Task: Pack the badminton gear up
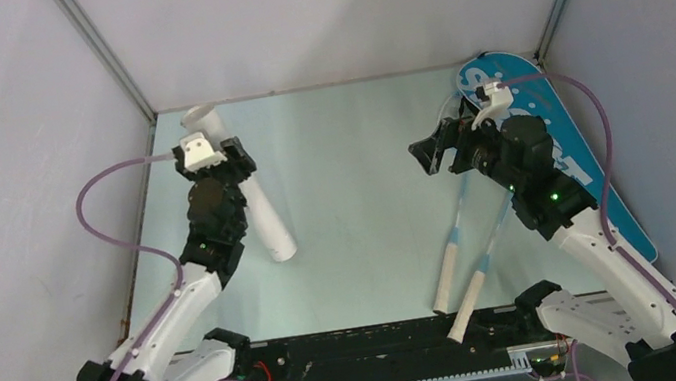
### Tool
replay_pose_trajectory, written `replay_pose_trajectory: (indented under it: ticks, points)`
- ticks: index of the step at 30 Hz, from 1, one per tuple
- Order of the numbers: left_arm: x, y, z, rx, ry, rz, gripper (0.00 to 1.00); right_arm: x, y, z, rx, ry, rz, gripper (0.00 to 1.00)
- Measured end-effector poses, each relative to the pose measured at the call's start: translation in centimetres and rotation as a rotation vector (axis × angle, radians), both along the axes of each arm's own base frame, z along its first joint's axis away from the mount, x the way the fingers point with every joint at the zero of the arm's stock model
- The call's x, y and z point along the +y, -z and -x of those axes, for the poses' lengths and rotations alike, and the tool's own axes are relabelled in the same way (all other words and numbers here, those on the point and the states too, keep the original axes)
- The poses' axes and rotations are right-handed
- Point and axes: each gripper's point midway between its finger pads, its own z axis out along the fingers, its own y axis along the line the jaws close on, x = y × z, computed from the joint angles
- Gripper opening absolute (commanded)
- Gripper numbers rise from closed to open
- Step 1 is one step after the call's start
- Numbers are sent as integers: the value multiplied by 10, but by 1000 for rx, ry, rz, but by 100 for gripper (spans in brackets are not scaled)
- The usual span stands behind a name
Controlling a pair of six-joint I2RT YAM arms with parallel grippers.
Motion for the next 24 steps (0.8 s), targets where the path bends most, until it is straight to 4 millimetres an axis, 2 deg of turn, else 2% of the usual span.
replay_pose_trajectory:
  ticks: [3, 6, 10, 12, 17, 21, 24]
  points:
    - [-3, 14, -15, 31, 10, -6, 64, -4, 5, -1, 19, 9, -4, 99]
    - [-4, 60, -39, 167, 18, -40, 63, -9, 9, -3, 35, 24, -8, 99]
    - [7, 119, -64, 365, 11, -65, 60, -14, 12, -5, 44, 37, -10, 99]
    - [10, 137, -80, 444, 9, -71, 60, -16, 13, -6, 48, 39, -11, 99]
    - [3, 155, -113, 530, 29, -64, 61, -19, 15, -7, 55, 43, -17, 99]
    - [-4, 170, -130, 610, 45, -45, 71, -23, 18, -10, 64, 53, -16, 99]
    - [-4, 180, -129, 666, 43, -36, 81, -26, 27, -13, 90, 64, -21, 99]
